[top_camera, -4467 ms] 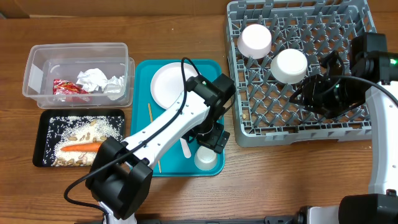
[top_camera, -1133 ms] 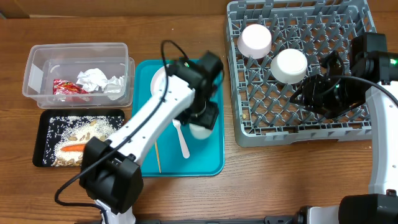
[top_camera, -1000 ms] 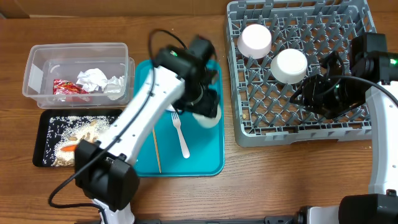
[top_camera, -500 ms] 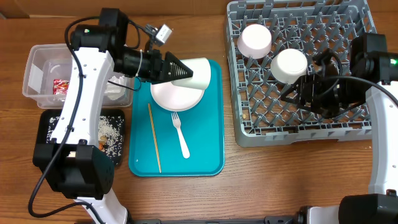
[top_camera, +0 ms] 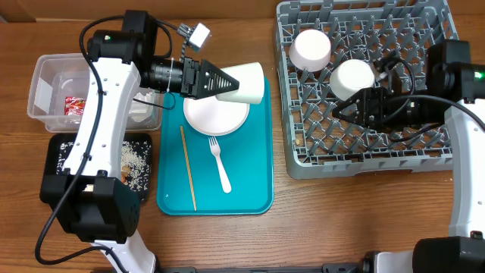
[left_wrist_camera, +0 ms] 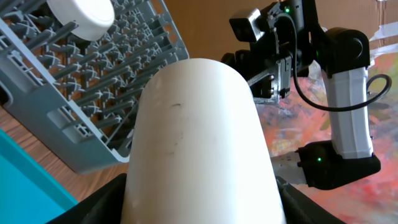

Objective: Sort waste into correct bins and load items into the dishwasher

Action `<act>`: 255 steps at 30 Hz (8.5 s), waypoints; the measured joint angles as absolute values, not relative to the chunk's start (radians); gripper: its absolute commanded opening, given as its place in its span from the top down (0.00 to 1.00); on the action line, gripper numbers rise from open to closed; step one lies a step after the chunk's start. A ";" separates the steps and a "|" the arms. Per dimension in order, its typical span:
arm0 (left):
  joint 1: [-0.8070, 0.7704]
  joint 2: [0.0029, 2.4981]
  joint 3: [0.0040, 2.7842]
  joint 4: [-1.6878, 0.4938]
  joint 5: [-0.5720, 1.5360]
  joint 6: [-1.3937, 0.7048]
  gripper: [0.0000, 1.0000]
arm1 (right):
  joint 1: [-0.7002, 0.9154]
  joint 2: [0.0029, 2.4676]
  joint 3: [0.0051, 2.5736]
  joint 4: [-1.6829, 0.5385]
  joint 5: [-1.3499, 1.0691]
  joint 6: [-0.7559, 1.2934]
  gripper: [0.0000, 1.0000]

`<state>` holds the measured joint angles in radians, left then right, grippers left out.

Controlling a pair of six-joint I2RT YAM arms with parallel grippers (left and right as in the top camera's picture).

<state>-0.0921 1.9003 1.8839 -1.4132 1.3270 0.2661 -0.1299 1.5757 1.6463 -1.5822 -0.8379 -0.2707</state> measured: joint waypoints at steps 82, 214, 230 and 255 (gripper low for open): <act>-0.097 1.900 1.884 -1.449 1.278 0.266 0.72 | 0.297 1.576 1.644 -1.109 -0.988 -0.209 0.65; -0.071 1.901 1.887 -1.546 1.233 0.296 0.76 | 0.495 1.660 1.628 -1.067 -0.881 0.059 0.96; -0.099 1.902 1.887 -1.463 1.149 0.281 0.68 | 0.497 1.660 1.628 -1.033 -0.874 0.060 0.96; -0.109 1.834 1.911 -1.440 0.154 -0.224 0.66 | 0.443 1.660 1.628 -1.314 -0.218 0.144 0.38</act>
